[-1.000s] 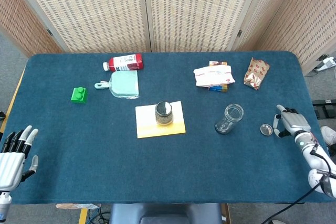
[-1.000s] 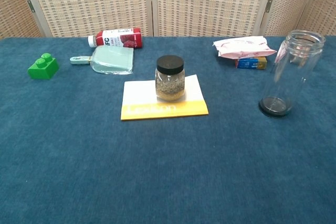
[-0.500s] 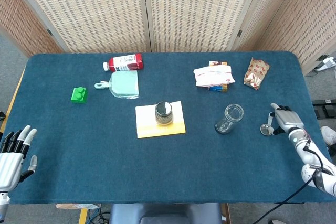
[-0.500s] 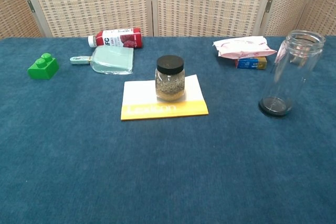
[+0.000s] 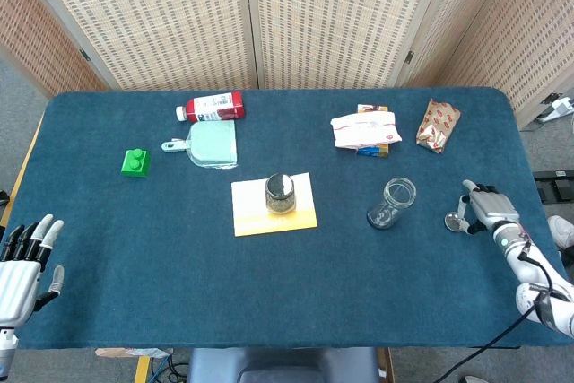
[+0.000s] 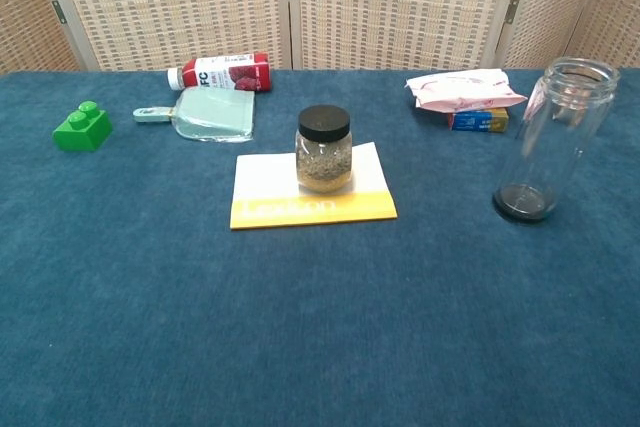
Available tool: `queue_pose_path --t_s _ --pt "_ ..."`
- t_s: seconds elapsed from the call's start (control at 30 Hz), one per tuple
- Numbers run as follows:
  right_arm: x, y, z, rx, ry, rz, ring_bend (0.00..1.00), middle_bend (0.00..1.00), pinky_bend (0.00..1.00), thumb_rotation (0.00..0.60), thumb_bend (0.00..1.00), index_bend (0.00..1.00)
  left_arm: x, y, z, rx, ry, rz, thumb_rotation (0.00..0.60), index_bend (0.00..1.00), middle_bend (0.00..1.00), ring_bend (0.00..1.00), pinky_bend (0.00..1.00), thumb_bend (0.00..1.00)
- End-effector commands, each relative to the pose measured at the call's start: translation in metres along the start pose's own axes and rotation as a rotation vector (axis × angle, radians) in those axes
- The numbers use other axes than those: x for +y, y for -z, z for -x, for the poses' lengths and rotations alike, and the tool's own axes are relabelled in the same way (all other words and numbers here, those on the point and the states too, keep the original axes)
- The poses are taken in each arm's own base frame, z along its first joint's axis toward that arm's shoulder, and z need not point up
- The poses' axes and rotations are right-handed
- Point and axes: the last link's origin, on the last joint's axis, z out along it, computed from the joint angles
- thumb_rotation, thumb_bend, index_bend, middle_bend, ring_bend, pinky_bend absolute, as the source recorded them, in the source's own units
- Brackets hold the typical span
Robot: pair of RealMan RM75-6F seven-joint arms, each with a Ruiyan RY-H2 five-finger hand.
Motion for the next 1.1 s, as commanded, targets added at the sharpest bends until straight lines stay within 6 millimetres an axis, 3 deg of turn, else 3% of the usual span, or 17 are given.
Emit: queue_pose_path --t_s 0.03,0.73,1.1 --pt "0.0 -0.001 0.0 -0.002 -0.001 0.001 0.0 0.0 0.0 0.6 0.44 0.5 0.0 0.0 0.0 0.001 0.001 0.001 0.6 0.0 0.0 0.0 0.0 0.5" --pt "-0.011 -0.011 0.004 -0.011 0.016 -0.015 0.0 0.0 0.0 0.6 0.44 0.51 -0.002 0.004 -0.007 0.031 0.018 0.013 0.6 0.0 0.0 0.0 0.0 0.5" --pt "-0.012 -0.007 0.003 -0.017 0.033 -0.017 0.0 0.0 0.0 0.6 0.45 0.62 -0.002 0.002 -0.008 0.04 0.022 0.018 0.6 0.0 0.0 0.0 0.0 0.5"
